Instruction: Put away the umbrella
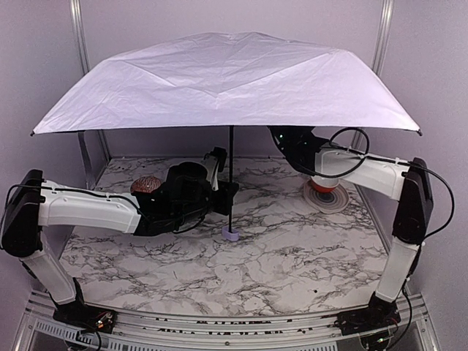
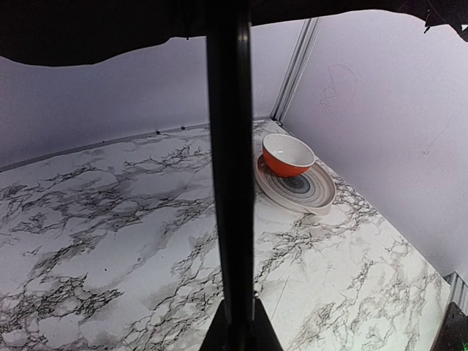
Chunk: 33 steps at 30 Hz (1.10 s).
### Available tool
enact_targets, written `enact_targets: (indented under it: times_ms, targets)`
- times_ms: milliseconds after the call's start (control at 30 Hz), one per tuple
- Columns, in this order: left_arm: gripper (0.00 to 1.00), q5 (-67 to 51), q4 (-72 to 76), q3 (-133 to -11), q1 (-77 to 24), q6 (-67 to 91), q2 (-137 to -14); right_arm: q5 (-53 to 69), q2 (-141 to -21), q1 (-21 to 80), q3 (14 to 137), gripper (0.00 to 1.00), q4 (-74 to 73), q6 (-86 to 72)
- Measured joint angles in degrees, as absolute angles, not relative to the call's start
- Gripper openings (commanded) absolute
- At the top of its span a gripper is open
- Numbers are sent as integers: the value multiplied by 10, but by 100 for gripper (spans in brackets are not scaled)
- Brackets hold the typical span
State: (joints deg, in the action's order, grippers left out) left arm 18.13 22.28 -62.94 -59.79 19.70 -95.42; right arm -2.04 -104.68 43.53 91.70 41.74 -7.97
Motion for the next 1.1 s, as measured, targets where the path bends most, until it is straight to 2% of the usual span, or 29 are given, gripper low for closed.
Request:
enact_targets:
  times_ms: [200,267,333,633,1100]
  targets:
    - [0,181,218,-630,-600,193,-954,-22,-1061,437,936,35,397,-58]
    - [0,181,216,-630,-600,192,-954,-22,-1064,437,942,23,393,-56]
    - [0,181,214,-630,-600,192,-954,-24,-1064,439,943,15,390,-52]
    - [0,195,206,-632,-599,185,-955,-31,-1061,450,938,8,390,-70]
    - [0,195,201,-595,-588,95,-946,27,-969,452,778,7,427,-75]
